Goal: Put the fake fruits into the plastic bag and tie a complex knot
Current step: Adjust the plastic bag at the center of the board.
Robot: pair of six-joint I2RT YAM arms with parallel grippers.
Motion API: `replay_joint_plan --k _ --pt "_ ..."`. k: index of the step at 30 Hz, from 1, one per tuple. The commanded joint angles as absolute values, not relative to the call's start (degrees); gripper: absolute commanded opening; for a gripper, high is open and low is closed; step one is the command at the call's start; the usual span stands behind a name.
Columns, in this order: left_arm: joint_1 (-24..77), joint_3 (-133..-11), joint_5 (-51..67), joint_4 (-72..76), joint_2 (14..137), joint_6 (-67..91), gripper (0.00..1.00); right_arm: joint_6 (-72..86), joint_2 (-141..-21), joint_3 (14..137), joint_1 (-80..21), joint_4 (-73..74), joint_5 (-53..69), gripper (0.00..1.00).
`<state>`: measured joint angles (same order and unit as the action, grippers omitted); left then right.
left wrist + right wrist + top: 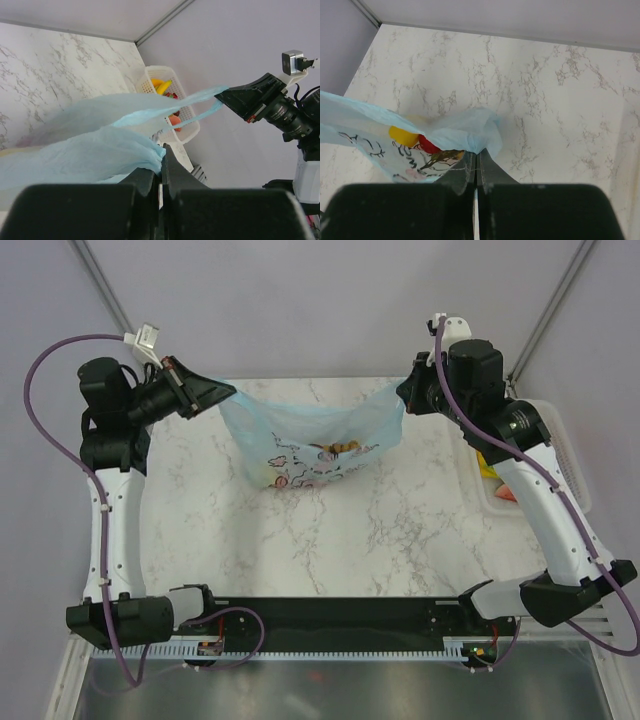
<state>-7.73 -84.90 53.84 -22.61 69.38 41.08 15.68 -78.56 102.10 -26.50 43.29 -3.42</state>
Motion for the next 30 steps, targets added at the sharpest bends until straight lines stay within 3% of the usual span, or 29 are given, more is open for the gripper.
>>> replay_joint_plan --k 1,15,30 --pt "-6.6 -86.39 53.88 -20.57 70.04 39.11 0.03 15.21 -78.22 102.65 -26.37 40.52 -4.13 0.0" --pt "-3.95 -91.58 53.96 -20.39 71.72 40.96 0.04 14.41 -77.35 111.62 -26.37 42.63 -3.95 0.0" --pt "-3.87 -84.46 55.72 -19.25 71.54 39.2 0.08 13.54 -75.41 102.75 -26.37 40.26 -6.77 0.0"
